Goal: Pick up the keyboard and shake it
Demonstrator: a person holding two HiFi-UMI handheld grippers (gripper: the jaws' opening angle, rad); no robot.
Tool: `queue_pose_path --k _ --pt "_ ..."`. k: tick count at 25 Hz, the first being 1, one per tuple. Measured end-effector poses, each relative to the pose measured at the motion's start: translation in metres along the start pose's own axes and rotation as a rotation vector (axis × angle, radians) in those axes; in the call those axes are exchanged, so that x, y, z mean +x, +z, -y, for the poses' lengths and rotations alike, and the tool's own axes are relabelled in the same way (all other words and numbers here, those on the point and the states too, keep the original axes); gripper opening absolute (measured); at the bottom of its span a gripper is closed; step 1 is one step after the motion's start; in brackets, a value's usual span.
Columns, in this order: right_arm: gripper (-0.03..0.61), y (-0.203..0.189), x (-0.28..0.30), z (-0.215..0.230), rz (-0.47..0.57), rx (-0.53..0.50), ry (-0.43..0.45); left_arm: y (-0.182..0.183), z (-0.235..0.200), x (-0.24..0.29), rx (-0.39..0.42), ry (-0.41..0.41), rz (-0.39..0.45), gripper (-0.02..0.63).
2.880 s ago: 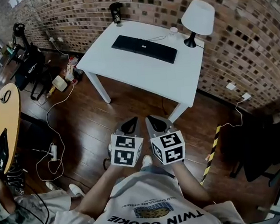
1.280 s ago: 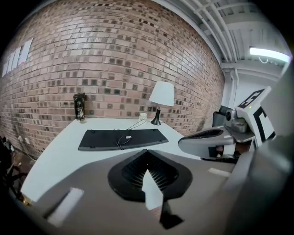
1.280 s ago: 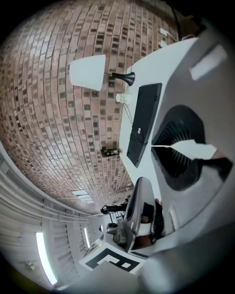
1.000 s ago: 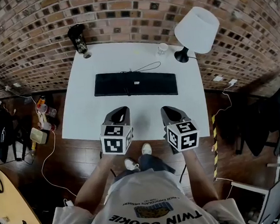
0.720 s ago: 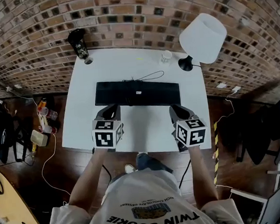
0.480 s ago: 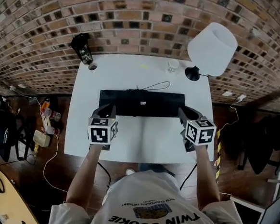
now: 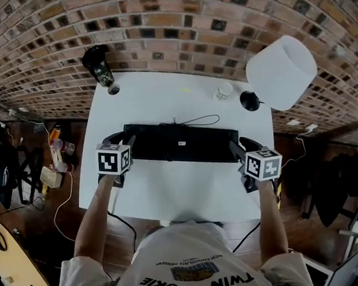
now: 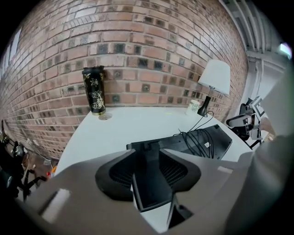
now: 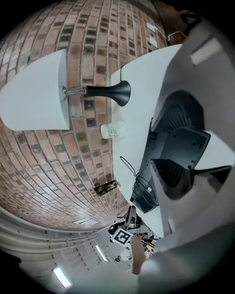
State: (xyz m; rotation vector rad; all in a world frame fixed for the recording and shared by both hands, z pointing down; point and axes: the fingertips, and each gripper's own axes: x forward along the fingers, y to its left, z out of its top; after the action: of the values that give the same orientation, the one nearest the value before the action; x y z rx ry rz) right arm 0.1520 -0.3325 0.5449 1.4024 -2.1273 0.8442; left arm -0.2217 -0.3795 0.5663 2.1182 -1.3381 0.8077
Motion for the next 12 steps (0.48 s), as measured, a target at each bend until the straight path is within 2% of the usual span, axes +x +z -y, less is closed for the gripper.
queue_pose_path --k 3,6,12 --pt "0.206 -0.002 0.012 0.009 -0.02 0.032 0.03 -0.004 -0.016 0.01 -0.026 -0.015 -0.043 0.204" --pt "0.236 -0.003 0.023 0.024 -0.036 0.079 0.065 -0.004 -0.026 0.018 -0.065 -0.033 -0.065 0.221" --pt "0.239 -0.005 0.042 0.043 -0.097 0.146 0.146 0.0 -0.027 0.032 -0.118 -0.136 -0.098 0.302"
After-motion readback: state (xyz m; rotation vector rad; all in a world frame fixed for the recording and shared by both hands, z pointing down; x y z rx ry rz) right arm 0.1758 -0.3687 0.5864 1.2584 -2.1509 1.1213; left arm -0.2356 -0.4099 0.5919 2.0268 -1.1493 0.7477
